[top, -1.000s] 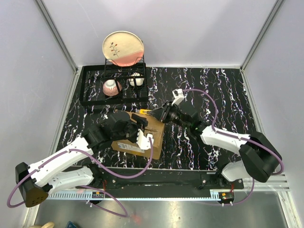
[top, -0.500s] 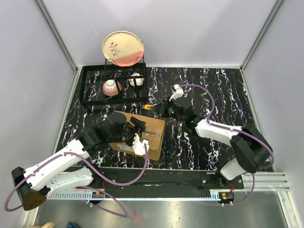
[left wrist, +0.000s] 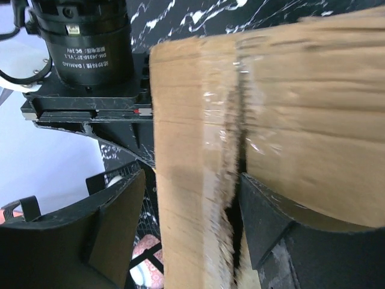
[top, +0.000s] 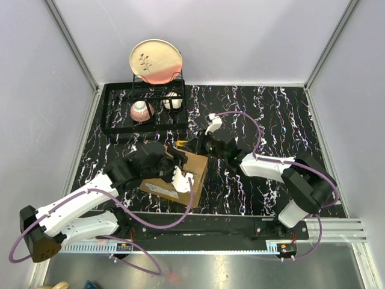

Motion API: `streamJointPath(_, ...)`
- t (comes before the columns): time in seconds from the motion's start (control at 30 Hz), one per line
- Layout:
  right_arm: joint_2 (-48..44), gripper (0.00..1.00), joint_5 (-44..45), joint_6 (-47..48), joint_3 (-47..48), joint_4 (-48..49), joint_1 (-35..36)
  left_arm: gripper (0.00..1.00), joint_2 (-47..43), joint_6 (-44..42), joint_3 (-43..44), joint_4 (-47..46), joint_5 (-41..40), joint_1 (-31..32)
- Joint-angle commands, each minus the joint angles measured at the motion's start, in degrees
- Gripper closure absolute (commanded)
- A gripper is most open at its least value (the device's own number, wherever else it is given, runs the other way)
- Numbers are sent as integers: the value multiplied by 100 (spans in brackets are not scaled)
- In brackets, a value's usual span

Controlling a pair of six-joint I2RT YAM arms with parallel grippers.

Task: Unpack the express box
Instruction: Cut the express box at the center of the board.

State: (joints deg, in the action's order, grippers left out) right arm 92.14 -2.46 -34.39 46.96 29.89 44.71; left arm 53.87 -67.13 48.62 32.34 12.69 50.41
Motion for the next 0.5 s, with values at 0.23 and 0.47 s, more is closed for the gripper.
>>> streamJointPath(0.23, -135, 100, -176, 38, -222, 553, 486, 39, 748, 306, -468, -395, -1172, 12)
streamJointPath(0.47, -266, 100, -114, -32, -328, 535, 486, 53, 766, 490, -126, -386, -1637, 144)
